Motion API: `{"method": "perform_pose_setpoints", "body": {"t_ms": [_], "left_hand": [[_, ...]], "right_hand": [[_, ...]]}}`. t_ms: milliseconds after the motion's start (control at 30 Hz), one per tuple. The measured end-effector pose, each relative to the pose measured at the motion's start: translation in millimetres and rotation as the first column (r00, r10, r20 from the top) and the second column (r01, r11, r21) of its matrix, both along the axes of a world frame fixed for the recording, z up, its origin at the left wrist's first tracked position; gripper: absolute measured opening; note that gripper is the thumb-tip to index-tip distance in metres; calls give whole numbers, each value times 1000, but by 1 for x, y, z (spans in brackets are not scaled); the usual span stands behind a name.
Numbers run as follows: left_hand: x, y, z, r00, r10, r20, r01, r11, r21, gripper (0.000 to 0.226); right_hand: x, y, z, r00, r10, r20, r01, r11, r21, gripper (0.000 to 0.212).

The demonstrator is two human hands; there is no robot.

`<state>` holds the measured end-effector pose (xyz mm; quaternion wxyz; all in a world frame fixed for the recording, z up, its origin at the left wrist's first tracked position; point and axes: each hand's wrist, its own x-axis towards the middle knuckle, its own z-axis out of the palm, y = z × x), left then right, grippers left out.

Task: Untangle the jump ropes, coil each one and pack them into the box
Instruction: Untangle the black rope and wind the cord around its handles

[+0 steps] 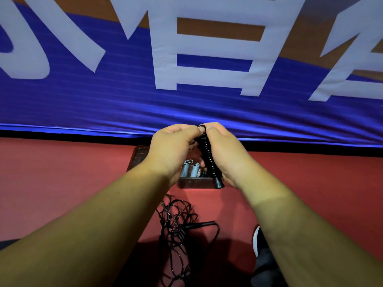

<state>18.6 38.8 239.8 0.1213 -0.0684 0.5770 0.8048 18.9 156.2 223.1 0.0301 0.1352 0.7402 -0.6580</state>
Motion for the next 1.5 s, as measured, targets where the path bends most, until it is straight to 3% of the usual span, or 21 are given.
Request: {"method": "perform_pose_setpoints", "body": {"t_ms": [300,467,600,767,833,967,1167,1333,1500], "left_hand": [[-6,-4,-4,998,58,-2,-58,998,-29,11],[-11,-12,1,984,75,-161,-124,939,-321,12],[-8,-21,12,934,-82,-349,-155,784,-601,8],[-9,-26,19,920,-193,-340,-140,651,-746,15],[-12,-26,18,926,-216,-310,-75,699,-711,17],[-14,-27,14,960,-151,-235,20,876,-481,17],[2,-6,-2,984,110,-142,-134,977,-168,10],[1,-1,4,980,77,-184,-117,970,-215,15],[3,2,10,983,26,-181,-66,974,-217,24]], "right_hand": [[1,5,3,999,-7,-43,8,999,35,20],[-1,3,4,995,-49,-85,60,990,130,21],[2,6,8,994,-7,-113,35,967,254,22],[4,4,9,990,62,-126,-20,949,315,23],[5,4,11,989,76,-125,-35,952,305,24],[5,4,12,991,77,-108,-49,969,244,27],[5,1,11,992,46,-119,-20,977,214,29],[0,-3,11,992,-28,-126,42,993,107,16],[-1,0,9,996,-28,-88,18,993,-115,20]]}}
